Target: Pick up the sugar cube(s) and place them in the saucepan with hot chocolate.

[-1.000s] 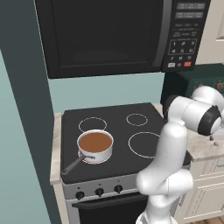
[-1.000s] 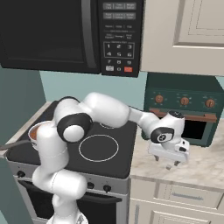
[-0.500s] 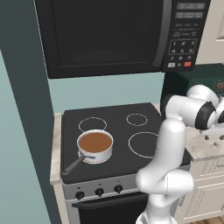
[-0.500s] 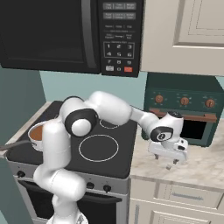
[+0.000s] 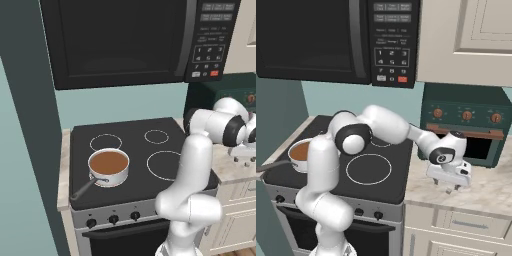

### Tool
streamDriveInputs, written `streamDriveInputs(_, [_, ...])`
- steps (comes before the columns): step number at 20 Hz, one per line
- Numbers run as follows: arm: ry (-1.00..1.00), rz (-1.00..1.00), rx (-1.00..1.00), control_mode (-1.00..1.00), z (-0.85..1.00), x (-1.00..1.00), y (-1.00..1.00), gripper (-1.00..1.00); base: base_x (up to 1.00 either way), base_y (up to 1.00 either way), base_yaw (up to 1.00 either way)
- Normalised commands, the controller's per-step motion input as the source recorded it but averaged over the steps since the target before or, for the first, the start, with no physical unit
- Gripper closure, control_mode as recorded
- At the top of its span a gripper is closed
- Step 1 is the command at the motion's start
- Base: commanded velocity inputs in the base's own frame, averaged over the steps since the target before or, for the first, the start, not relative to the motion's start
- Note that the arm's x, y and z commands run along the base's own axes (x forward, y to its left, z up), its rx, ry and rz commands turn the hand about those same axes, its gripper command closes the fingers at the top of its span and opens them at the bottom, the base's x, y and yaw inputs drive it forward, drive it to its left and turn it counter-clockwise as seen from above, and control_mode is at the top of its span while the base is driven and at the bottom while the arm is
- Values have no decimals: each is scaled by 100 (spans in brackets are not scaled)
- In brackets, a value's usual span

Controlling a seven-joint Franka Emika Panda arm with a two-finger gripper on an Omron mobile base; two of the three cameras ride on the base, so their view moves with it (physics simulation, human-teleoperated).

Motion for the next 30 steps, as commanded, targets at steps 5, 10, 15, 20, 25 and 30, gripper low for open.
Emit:
streamDriveInputs(5, [0, 0, 0, -100, -4, -5, 0, -100, 0, 0, 0])
streamDriveInputs(10, [0, 0, 0, -100, 0, -3, 0, -100, 0, 0, 0])
streamDriveInputs(15, [0, 0, 0, -100, 0, -3, 0, -100, 0, 0, 0])
streamDriveInputs(20, [0, 0, 0, -100, -1, -7, 0, -100, 0, 0, 0])
streamDriveInputs(25, [0, 0, 0, -100, 0, -8, 0, -100, 0, 0, 0])
streamDriveInputs(30, [0, 0, 0, -100, -1, -8, 0, -100, 0, 0, 0])
